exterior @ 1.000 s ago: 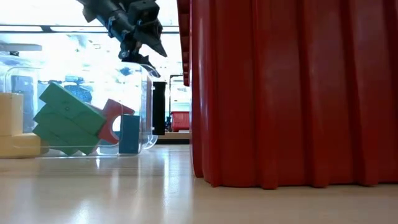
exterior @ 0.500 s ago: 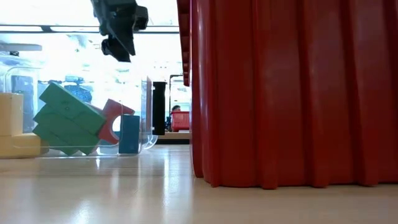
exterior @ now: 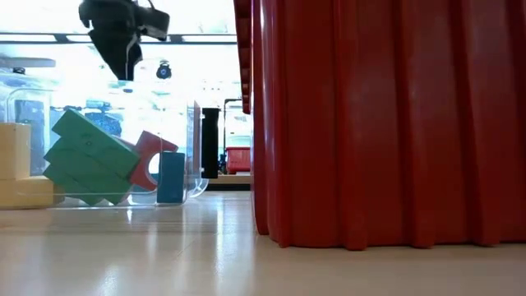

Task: Sort blocks
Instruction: Remove the blocks from the transparent bin

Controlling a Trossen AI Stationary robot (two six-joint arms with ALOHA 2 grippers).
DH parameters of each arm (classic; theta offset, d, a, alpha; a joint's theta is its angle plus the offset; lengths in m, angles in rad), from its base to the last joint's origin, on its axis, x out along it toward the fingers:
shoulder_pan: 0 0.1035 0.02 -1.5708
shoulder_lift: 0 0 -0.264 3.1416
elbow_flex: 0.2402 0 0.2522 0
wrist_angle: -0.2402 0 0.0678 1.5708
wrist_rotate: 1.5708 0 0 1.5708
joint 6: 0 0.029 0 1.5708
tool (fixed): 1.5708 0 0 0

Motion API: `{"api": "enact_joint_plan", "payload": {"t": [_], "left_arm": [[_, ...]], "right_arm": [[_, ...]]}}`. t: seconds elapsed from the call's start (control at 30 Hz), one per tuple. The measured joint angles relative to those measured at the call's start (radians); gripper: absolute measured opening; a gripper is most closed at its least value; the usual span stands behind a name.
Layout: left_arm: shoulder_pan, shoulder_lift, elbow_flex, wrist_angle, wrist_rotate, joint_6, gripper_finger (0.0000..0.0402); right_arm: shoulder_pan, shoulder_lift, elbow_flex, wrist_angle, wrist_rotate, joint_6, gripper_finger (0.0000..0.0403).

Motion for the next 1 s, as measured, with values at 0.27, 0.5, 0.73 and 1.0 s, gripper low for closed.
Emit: {"api": "enact_joint_plan", "payload": {"t": [0.27, 0.5, 0.73, 1.0], "left_arm": [[0.000, -0.090, -0.059, -0.011, -0.096, -0.023, 0.0271], [0.000, -0.183, -0.146, -0.019, -0.096, -0.057, 0.0271], [0.001, -0.198, -0.205, -0.001, -0.120, -0.067, 0.0229], [0.002, -0.196, -0.208, 0.060, -0.157, -0.077, 0.0082]], "right_arm": [[0.000, 0.002, 0.000, 0.000, 0.005, 0.004, 0.0154], [0.000, 0.002, 0.000, 0.000, 0.008, 0.003, 0.0154], [0.000, 0.002, 0.000, 0.000, 0.021, 0.004, 0.0157], [0.000, 0.002, 0.000, 0.000, 0.021, 0.013, 0.0151]]}}
